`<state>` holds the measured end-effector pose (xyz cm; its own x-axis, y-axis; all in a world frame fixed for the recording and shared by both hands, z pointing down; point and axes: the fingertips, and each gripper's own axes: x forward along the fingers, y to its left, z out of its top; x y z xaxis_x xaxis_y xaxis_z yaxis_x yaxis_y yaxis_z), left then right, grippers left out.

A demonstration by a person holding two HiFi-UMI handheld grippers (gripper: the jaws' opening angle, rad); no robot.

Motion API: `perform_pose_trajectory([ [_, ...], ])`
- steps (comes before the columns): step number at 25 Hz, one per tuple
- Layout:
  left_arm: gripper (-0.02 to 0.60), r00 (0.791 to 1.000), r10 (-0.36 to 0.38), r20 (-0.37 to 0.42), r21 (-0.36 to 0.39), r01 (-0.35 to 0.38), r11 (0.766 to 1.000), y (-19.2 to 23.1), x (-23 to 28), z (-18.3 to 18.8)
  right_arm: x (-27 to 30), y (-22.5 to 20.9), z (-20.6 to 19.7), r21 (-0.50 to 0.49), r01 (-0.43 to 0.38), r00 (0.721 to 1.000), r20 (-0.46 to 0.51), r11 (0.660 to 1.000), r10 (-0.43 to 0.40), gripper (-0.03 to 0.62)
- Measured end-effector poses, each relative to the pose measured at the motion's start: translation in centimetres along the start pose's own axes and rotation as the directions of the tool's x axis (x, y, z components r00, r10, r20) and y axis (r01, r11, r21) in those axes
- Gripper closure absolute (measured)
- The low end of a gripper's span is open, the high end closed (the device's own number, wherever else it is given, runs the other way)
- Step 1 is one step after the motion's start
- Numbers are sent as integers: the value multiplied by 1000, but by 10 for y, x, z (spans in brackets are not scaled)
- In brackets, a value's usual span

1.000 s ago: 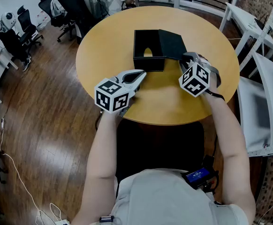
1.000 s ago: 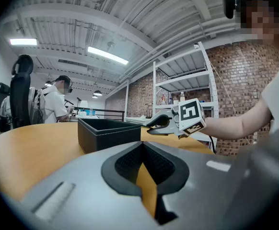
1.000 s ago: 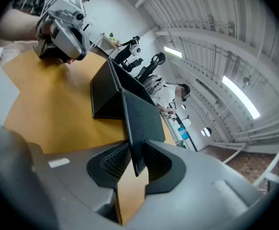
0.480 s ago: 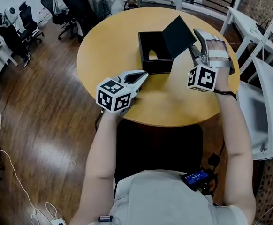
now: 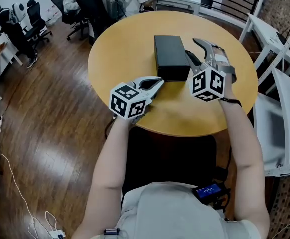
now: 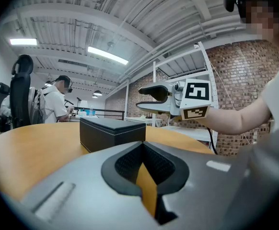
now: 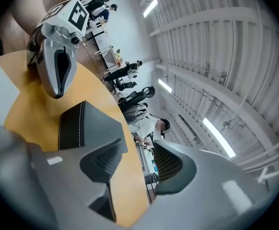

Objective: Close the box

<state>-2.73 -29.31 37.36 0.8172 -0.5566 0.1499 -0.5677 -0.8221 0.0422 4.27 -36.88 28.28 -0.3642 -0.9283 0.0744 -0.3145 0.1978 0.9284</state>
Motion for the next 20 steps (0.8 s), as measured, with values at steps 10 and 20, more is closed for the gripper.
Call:
perform_pose_trajectory([
  [10, 581, 1000, 1, 0, 0, -1, 1000, 2, -2, 0, -26, 24, -23, 601, -247, 969, 175, 760, 176, 594],
  [20, 581, 1000, 0, 3, -1, 0, 1000, 0, -4, 2, -52, 90, -30, 815, -506, 858, 442, 284, 260, 594],
])
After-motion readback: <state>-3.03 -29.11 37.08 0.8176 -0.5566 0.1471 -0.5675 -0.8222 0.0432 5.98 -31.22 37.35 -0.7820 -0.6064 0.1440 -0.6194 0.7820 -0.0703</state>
